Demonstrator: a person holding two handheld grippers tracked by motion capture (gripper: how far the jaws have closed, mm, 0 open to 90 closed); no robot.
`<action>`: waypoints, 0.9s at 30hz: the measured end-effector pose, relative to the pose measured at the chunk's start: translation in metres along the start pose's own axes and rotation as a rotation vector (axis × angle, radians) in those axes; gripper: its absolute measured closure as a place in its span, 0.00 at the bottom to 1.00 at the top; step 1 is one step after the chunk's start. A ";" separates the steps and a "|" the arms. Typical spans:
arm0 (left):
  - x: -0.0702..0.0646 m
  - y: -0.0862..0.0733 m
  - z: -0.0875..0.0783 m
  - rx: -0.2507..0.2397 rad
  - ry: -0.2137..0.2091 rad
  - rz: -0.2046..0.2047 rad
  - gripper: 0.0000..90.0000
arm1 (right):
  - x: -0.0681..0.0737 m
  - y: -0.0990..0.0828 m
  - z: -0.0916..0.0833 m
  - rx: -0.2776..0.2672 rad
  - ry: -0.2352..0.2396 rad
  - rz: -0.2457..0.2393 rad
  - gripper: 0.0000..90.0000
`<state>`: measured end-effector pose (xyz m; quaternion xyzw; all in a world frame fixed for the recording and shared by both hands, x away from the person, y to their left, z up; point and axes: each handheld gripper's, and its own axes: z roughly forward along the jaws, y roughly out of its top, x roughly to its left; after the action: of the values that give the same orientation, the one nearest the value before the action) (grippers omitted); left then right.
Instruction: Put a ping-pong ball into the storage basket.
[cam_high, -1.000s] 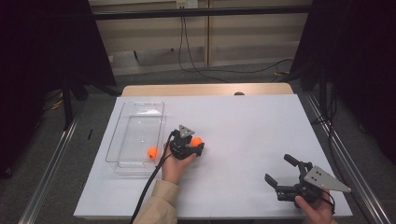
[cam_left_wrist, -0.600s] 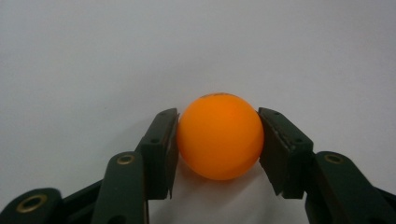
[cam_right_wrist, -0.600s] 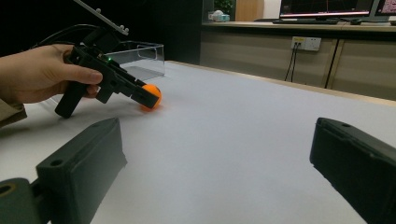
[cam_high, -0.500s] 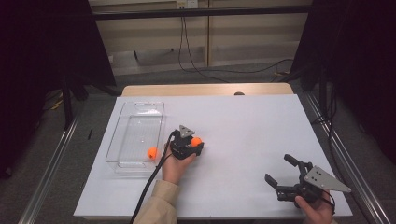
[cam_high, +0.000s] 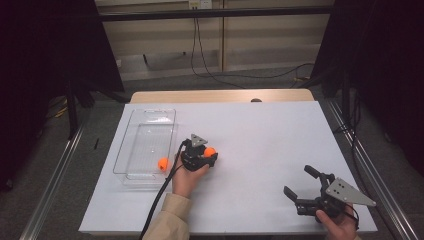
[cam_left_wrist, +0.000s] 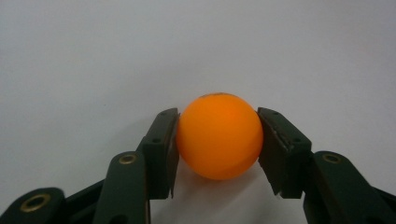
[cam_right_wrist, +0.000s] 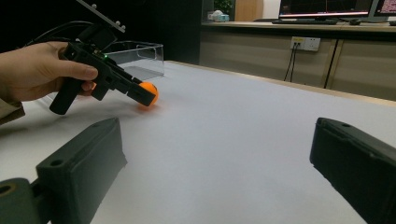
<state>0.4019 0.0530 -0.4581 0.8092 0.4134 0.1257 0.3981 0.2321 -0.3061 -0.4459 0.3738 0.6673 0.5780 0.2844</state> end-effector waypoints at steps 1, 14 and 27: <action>0.000 0.000 -0.001 -0.003 -0.001 -0.003 0.57 | 0.000 0.000 0.000 0.000 0.000 0.000 0.03; 0.000 0.004 -0.013 -0.015 -0.023 -0.007 0.57 | 0.000 0.000 0.000 0.002 0.002 -0.006 0.03; -0.001 0.007 -0.024 -0.031 -0.034 -0.003 0.57 | 0.001 0.000 0.000 0.002 0.003 -0.006 0.03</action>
<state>0.3924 0.0628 -0.4372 0.8043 0.4058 0.1180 0.4178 0.2319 -0.3052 -0.4459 0.3712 0.6694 0.5771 0.2847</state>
